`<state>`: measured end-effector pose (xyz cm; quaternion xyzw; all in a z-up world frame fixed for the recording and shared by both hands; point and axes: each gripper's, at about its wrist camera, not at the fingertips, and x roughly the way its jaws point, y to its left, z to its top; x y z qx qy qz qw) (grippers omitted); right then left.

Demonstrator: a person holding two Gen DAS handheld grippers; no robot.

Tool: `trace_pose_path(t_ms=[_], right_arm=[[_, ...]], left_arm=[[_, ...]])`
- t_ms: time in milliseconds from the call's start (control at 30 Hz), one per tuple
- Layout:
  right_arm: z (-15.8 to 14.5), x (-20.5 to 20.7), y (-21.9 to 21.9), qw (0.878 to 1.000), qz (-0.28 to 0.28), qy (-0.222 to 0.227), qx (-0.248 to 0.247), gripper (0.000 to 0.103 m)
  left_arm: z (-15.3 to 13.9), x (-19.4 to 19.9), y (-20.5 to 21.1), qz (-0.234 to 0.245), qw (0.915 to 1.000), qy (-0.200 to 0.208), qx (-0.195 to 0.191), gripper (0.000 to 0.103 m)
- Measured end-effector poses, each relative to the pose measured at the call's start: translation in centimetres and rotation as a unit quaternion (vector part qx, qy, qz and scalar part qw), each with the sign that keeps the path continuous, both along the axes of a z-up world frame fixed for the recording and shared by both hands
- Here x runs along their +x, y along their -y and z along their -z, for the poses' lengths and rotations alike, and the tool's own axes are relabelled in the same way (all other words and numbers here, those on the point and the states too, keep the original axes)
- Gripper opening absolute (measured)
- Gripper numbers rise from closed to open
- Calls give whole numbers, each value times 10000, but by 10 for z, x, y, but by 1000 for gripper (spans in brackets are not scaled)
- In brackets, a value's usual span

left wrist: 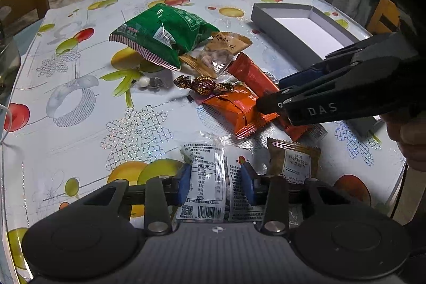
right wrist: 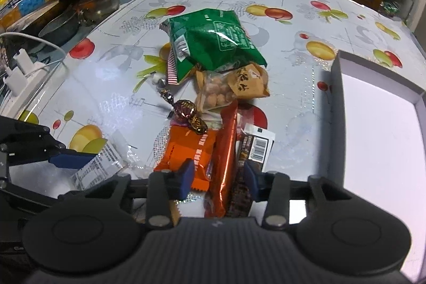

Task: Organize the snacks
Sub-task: 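Close left tool on clear packet while right tool closes on red-orange bar, then carry clear packet with left tool while right tool carries bar into grey box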

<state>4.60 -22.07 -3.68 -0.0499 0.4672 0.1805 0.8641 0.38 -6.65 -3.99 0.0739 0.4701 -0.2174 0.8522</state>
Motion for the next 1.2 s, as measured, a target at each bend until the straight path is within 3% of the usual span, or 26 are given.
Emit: trace_pose_path(t_ms=[267, 367, 533, 933, 1200], right_arm=[[2, 0, -3, 9999, -138, 59, -85, 35], [2, 0, -2, 9998, -157, 68, -92, 28], [2, -2, -3, 9995, -238, 89, -160, 16], [0, 1, 8, 9999, -9, -14, 155, 12], [-11, 0, 16, 9990, 161, 14, 426, 12]], left_arm=[[0, 0, -1, -15, 10000, -1, 0, 38], [2, 2, -1, -57, 10000, -55, -19, 46], [4, 2, 3, -35, 10000, -54, -14, 47], [-8, 2, 1, -100, 9998, 145, 34, 26], [-19, 5, 0, -140, 9996, 236, 5, 21]])
